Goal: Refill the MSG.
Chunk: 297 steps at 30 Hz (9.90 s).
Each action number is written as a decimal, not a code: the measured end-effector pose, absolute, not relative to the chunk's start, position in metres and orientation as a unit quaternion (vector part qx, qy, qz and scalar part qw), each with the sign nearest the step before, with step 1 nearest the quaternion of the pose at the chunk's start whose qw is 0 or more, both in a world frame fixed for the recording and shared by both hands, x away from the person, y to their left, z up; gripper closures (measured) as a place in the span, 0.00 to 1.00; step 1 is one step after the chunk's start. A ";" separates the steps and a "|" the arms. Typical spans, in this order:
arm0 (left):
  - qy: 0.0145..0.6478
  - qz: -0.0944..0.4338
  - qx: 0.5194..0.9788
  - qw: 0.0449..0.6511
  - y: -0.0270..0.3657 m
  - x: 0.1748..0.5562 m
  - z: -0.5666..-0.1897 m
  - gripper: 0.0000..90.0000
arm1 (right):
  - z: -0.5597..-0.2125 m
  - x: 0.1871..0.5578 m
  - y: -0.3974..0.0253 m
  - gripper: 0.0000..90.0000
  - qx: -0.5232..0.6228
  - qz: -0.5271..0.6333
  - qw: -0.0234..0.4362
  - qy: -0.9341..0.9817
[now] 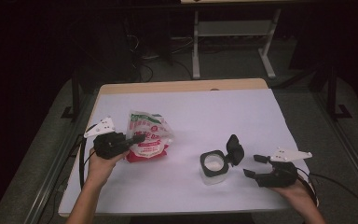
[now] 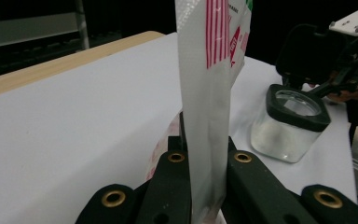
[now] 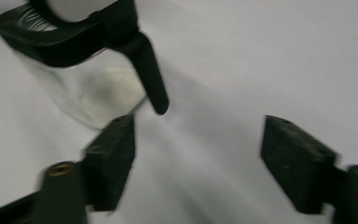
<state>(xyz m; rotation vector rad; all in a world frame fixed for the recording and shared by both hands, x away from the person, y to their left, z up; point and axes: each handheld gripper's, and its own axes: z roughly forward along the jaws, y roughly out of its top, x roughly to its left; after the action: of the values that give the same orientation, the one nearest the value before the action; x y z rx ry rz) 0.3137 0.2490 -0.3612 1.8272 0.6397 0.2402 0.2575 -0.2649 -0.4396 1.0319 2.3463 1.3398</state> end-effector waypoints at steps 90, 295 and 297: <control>0.177 0.037 0.829 0.529 0.165 0.288 -0.277 1.00 | -0.413 0.231 -0.047 1.00 0.260 0.506 0.201 0.798; 0.173 0.008 0.927 0.333 0.036 0.329 -0.247 1.00 | -0.414 0.230 -0.061 1.00 0.297 0.538 0.196 0.764; 0.172 0.008 0.928 0.330 0.034 0.329 -0.246 1.00 | -0.414 0.230 -0.061 1.00 0.299 0.541 0.195 0.761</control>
<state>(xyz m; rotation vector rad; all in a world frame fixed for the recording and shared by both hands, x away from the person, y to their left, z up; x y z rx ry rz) 0.3292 0.0341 -0.2464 2.4280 0.4512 0.0218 0.2301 -0.0610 -0.4137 0.8385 2.1333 1.5161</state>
